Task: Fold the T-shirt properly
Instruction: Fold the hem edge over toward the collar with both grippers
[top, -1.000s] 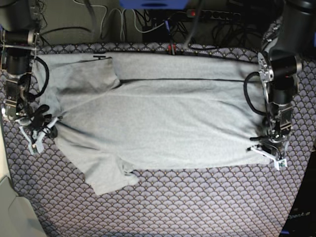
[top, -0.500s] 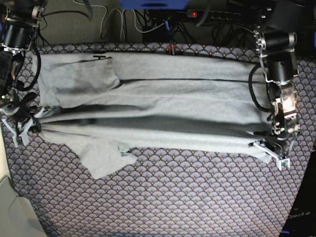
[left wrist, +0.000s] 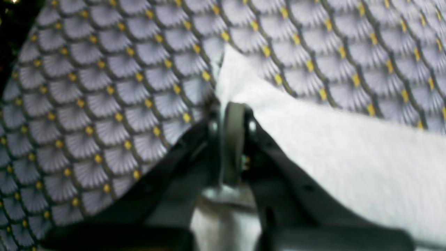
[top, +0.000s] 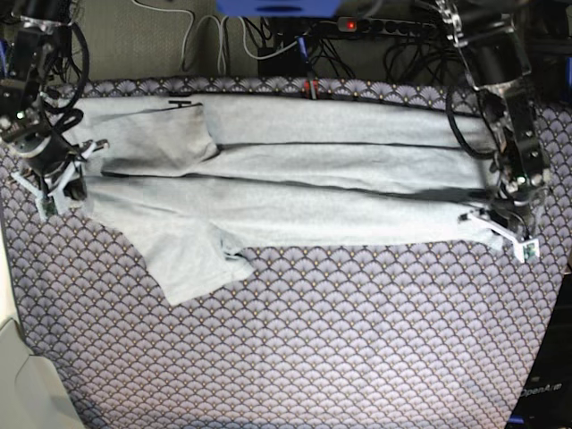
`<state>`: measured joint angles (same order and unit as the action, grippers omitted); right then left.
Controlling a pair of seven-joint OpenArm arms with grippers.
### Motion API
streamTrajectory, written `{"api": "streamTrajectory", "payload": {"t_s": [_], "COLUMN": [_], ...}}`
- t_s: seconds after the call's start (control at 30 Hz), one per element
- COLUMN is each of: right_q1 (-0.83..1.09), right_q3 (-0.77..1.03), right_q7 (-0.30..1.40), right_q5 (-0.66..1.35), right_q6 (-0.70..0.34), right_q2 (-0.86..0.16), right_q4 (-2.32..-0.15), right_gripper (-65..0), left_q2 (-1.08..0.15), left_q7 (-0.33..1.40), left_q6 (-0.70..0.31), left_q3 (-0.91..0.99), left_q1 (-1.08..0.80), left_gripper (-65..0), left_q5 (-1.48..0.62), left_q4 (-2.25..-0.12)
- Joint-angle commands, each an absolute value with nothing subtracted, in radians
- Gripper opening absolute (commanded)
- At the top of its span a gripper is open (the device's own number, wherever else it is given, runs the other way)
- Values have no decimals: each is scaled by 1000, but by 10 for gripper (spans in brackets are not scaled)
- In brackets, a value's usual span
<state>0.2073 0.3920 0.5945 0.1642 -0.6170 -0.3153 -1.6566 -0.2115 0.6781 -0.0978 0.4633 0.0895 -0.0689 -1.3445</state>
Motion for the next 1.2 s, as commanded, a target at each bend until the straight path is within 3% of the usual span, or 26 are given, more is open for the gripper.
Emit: {"api": "streamTrajectory", "payload": {"t_s": [0.0, 0.2, 0.3, 0.7, 1.17], "right_q1": [214, 252, 252, 311, 361], "right_q3": [400, 472, 516, 549, 570], "right_q7": [572, 575, 579, 579, 579], "right_q5": [170, 257, 272, 274, 274], "right_q6": [-615, -618, -698, -698, -698], "right_q2": [-332, -343, -361, -355, -340], "right_q4": [-1681, -1685, -1681, -1678, -1682], "right_gripper": [-650, -650, -650, -650, -650], "left_q2": [-228, -234, -234, -231, -236], "left_q7": [654, 656, 656, 828, 828], "left_q6": [-90, -90, -90, -90, -90], "left_q3": [467, 469, 469, 466, 467], "left_q1": [99, 58, 54, 61, -13], "left_gripper": [-646, -646, -646, -646, -644], "left_q5": [-65, -65, -65, -65, -65], "left_q4": [-1374, -1379, -1379, -1503, -1483]}}
